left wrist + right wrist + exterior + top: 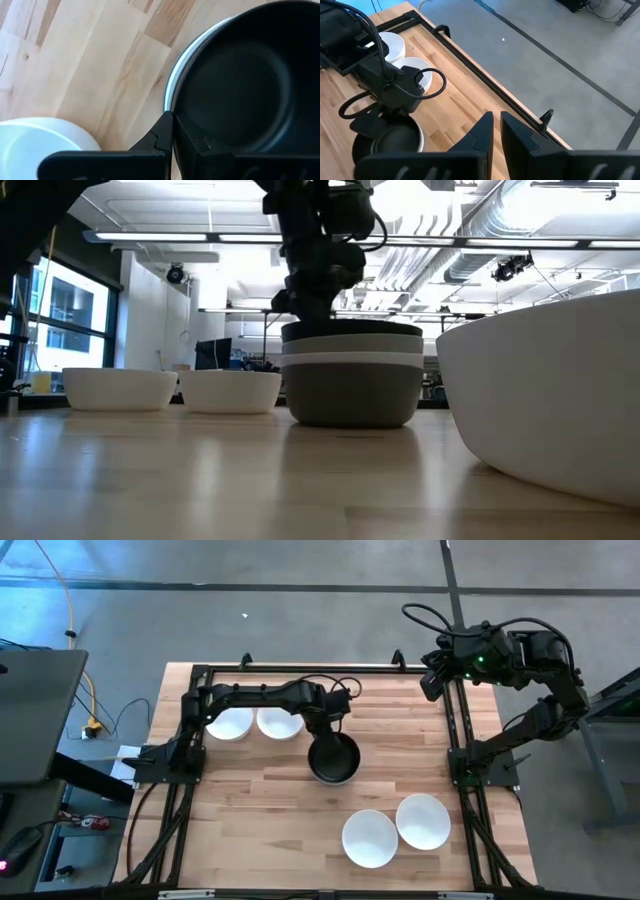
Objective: Nest bowls inside each other
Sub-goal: Stack the black bowl on top of the gray bowl, then stack the white bowl on top of the black bowl
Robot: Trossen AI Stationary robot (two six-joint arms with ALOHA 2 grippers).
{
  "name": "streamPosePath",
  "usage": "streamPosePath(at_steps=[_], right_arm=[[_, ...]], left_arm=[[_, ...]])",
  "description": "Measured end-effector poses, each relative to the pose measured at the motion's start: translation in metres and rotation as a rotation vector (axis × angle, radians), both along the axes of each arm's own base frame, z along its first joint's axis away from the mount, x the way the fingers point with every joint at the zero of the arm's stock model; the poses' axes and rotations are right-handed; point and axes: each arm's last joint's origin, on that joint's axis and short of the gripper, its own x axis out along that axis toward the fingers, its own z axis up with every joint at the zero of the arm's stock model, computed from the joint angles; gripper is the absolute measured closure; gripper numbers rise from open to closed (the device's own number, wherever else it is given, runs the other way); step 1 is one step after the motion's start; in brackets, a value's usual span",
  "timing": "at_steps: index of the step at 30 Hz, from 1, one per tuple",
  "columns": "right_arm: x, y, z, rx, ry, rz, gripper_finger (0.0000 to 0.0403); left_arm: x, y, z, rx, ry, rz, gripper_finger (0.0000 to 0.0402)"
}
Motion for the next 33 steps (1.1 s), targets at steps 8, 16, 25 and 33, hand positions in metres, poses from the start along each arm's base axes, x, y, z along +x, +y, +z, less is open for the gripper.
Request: streamPosePath(at_steps=[8, 16, 25, 33], right_arm=[[0.0, 0.0, 0.0, -0.004, 0.0, -0.003, 0.038], [0.0, 0.0, 0.0, -0.001, -0.001, -0.004, 0.038], [0.0, 0.0, 0.0, 0.001, -0.001, -0.003, 0.038], [0.0, 0.0, 0.0, 0.007, -0.002, 0.004, 0.0379]], left_arm=[[-0.001, 0.0, 0.0, -0.011, 0.005, -0.01, 0.0401], [0.0, 0.0, 0.0, -0.013, -0.003, -0.015, 0.0394], [0.004, -0.005, 0.003, -0.033, -0.049, -0.075, 0.0308], [0.008, 0.001, 0.025, 0.049, -0.095, -0.11, 0.0235]])
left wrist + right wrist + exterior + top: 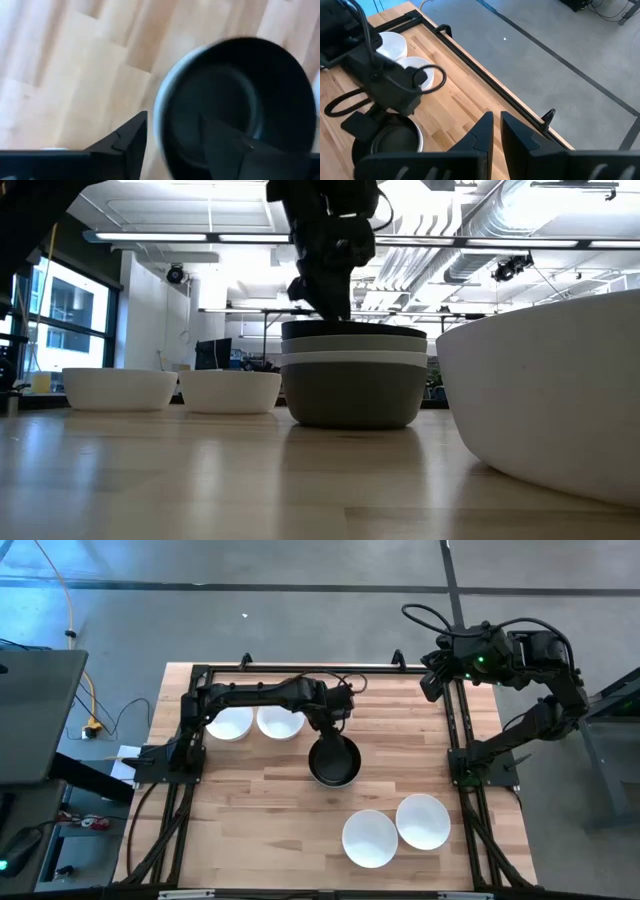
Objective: Nest bowls inside each other
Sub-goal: Stack the white bowl on top of the black bowl
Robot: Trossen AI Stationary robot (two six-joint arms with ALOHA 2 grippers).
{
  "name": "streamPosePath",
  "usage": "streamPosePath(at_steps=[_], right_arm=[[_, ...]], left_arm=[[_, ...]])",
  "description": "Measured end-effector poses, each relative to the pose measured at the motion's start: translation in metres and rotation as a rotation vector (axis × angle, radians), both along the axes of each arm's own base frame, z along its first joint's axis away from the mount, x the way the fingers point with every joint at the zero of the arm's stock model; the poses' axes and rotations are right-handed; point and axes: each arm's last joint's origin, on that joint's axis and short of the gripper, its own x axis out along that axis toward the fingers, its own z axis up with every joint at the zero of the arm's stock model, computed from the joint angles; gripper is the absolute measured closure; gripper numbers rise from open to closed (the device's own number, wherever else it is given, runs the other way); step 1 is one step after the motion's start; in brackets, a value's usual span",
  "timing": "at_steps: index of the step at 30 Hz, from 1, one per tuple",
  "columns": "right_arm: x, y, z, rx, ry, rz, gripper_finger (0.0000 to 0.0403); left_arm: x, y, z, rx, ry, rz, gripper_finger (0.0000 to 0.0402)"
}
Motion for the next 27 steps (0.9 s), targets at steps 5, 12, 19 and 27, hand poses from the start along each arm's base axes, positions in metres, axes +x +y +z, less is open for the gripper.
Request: streamPosePath(at_steps=[5, 12, 19, 27], right_arm=[[0.0, 0.0, 0.0, 0.006, -0.001, 0.006, 0.0379], [0.0, 0.0, 0.0, 0.008, -0.001, 0.008, 0.0379], [0.0, 0.001, 0.0, 0.027, -0.007, 0.019, 0.0379], [0.0, 0.001, 0.0, 0.015, 0.006, 0.034, 0.0379]], left_arm=[[-0.018, 0.018, 0.018, 0.12, 0.092, 0.035, 0.0224], [-0.057, 0.049, 0.026, 0.194, 0.301, 0.048, 0.0228], [-0.101, 0.088, 0.024, 0.132, 0.31, 0.094, 0.0229], [-0.139, 0.114, -0.001, 0.028, 0.294, -0.003, 0.0229]])
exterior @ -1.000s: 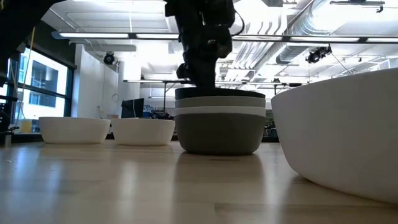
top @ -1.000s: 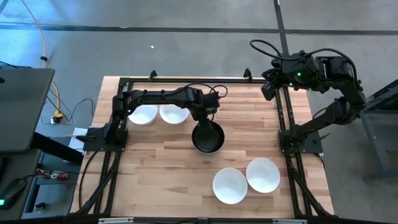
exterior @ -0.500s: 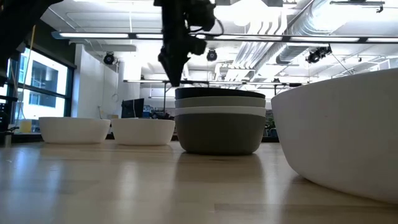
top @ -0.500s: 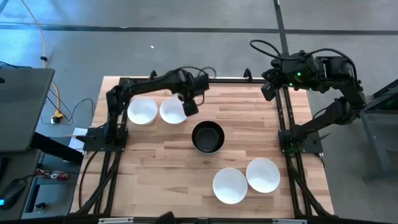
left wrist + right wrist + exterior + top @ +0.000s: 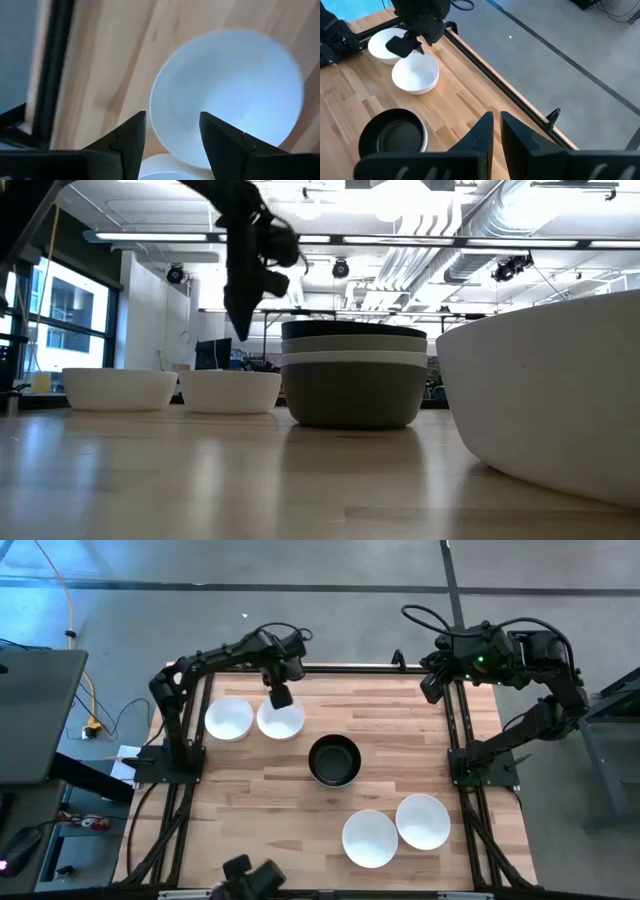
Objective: Nest bowls inside each other
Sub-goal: Stack the white bowl on top of the black bowl
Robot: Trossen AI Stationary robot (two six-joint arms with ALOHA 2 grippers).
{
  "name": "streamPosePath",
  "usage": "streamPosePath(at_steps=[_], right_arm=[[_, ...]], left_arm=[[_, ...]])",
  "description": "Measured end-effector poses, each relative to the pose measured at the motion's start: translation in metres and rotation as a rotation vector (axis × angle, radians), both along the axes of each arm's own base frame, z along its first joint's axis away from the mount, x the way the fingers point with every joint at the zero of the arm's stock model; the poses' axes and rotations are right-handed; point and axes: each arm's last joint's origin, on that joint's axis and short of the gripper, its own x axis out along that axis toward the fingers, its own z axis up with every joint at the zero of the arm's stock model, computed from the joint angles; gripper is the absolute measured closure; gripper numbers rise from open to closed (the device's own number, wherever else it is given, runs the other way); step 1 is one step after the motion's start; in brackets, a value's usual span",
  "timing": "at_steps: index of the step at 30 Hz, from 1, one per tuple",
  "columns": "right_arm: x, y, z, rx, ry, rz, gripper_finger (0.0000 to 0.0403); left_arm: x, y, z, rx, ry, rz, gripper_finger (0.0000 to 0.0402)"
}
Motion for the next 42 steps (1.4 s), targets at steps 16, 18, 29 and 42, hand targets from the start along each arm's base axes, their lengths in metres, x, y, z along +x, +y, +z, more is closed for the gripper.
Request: streamPosePath(at_steps=[16, 18, 29, 42], right_arm=[[0.0, 0.0, 0.0, 0.032, -0.018, -0.006, 0.0379], [0.0, 0.001, 0.0, 0.033, -0.018, -0.005, 0.0379], [0.002, 0.0, -0.001, 0.013, 0.004, 0.016, 0.0379], [0.008, 0.0, -0.003, 0.008, 0.027, 0.031, 0.0379]], left_arm=[[-0.029, 0.025, -0.03, -0.047, -0.031, -0.226, 0.0229], [-0.033, 0.027, -0.034, -0.058, -0.028, -0.232, 0.0229], [-0.035, 0.024, -0.064, -0.097, -0.027, -0.185, 0.0229], [-0.034, 0.026, -0.073, -0.1, -0.033, -0.131, 0.038]])
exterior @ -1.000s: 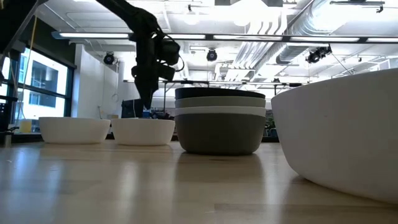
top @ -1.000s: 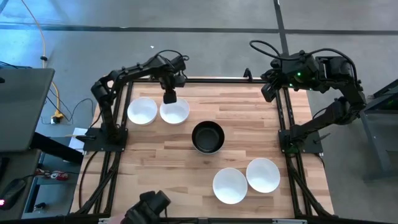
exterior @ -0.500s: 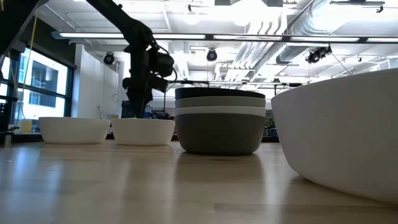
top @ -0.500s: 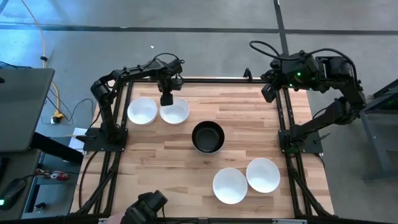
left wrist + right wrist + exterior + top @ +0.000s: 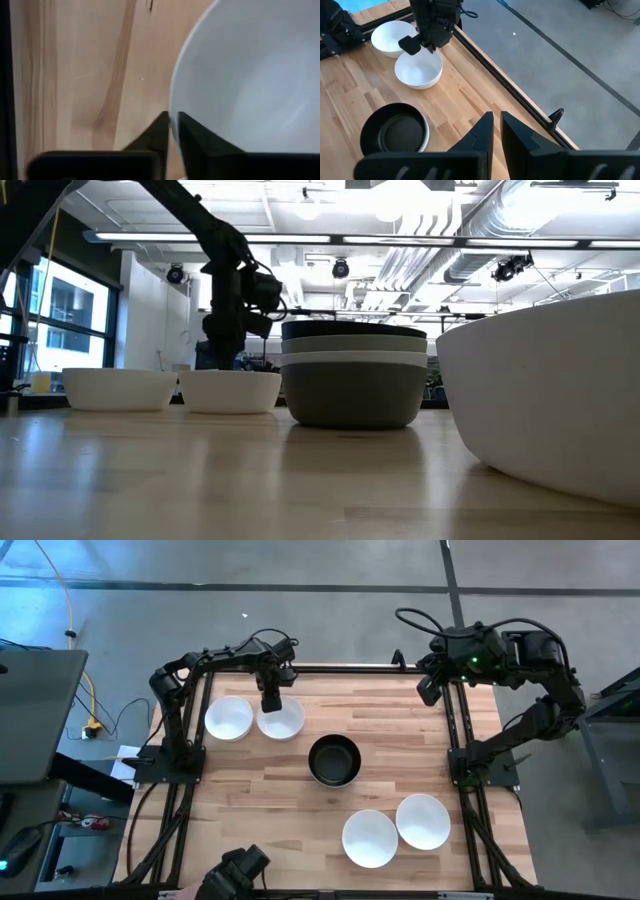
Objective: Nest bowls inside each other
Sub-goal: Stack the white bowl on top of the black bowl
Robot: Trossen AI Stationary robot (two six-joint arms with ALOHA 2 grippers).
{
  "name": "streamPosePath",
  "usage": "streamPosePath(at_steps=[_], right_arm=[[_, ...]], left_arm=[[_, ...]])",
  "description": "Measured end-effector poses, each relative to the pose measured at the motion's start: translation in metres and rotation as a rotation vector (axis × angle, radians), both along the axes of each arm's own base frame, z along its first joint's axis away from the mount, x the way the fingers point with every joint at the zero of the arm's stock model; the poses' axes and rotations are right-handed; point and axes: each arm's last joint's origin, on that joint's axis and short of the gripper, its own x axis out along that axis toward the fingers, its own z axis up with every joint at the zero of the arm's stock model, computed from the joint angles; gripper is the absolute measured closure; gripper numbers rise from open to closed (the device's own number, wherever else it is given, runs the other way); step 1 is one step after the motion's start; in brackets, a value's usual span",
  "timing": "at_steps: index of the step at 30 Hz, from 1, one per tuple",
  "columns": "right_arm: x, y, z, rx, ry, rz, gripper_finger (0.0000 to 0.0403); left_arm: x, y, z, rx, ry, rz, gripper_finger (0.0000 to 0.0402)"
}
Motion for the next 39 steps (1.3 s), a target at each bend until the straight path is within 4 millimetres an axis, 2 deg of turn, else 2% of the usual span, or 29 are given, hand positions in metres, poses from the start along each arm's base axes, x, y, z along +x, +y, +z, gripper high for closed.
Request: streamPosePath(at_steps=[2, 8, 12, 17, 25, 32, 39], right_arm=[[0.001, 0.0, 0.0, 0.001, 0.002, 0.0, 0.0379], [0.005, 0.0, -0.002, 0.01, 0.011, 0.007, 0.0379], [0.008, -0.001, -0.003, 0.011, 0.021, 0.012, 0.0379], [0.011, -0.001, -0.004, 0.007, 0.031, 0.018, 0.0379], [0.011, -0.001, -0.004, -0.001, 0.038, 0.027, 0.0379], [0.011, -0.001, -0.004, -0.006, 0.042, 0.032, 0.0379], [0.011, -0.001, -0.004, -0.016, 0.048, 0.043, 0.0379]], left_arm=[[0.0, 0.0, 0.0, -0.005, -0.006, 0.002, 0.0394], [0.001, 0.0, 0.002, -0.005, -0.005, 0.02, 0.0399], [0.003, 0.003, 0.01, 0.005, -0.015, 0.045, 0.04], [0.01, 0.01, 0.033, 0.037, -0.064, 0.081, 0.04], [0.025, 0.015, 0.088, 0.043, -0.216, 0.13, 0.0401], [0.053, -0.012, 0.123, 0.031, -0.28, 0.128, 0.0401], [0.083, -0.052, 0.142, 0.017, -0.313, 0.092, 0.0401]])
